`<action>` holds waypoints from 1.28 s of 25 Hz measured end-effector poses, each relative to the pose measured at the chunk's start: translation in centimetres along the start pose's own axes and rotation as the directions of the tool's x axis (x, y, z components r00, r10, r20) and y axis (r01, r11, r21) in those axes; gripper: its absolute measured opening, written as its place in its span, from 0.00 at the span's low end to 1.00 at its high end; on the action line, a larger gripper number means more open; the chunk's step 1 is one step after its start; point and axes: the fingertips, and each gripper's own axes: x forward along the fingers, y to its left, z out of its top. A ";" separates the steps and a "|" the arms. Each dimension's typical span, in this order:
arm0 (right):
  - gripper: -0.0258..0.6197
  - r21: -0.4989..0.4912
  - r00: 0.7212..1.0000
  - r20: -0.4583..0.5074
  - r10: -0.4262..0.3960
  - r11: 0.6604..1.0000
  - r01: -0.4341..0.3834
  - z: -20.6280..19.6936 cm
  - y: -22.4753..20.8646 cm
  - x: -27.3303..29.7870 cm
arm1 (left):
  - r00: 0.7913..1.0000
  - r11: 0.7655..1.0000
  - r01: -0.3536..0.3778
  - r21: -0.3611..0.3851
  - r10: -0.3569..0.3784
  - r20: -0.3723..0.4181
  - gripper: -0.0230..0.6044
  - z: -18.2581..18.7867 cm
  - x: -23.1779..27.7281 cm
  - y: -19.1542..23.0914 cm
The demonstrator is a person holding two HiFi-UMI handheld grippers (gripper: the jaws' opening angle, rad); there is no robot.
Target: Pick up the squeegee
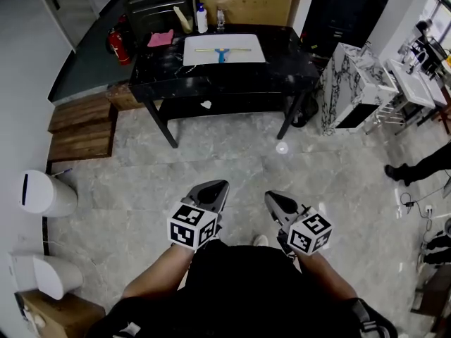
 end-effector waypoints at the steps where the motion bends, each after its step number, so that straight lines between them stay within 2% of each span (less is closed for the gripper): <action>1: 0.05 -0.001 1.000 0.000 -0.003 1.000 0.003 0.1 0.1 0.1 | 1.000 1.000 0.004 0.005 -0.004 0.003 0.07 0.2 0.0 0.1; 14: 0.05 -0.018 0.999 0.016 -0.031 0.999 0.031 1.2 2.1 3.7 | 0.999 0.999 0.026 0.035 -0.027 0.025 0.07 1.8 -1.6 3.7; 22: 0.05 -0.016 0.999 0.029 -0.033 0.999 0.033 1.7 4.4 6.6 | 0.999 0.999 0.012 0.031 -0.013 0.036 0.07 2.1 -3.7 6.9; 32: 0.05 -0.030 1.000 -0.006 -0.028 0.999 0.028 1.0 7.3 9.9 | 0.999 0.999 0.018 0.027 -0.019 0.037 0.07 1.1 -6.4 10.2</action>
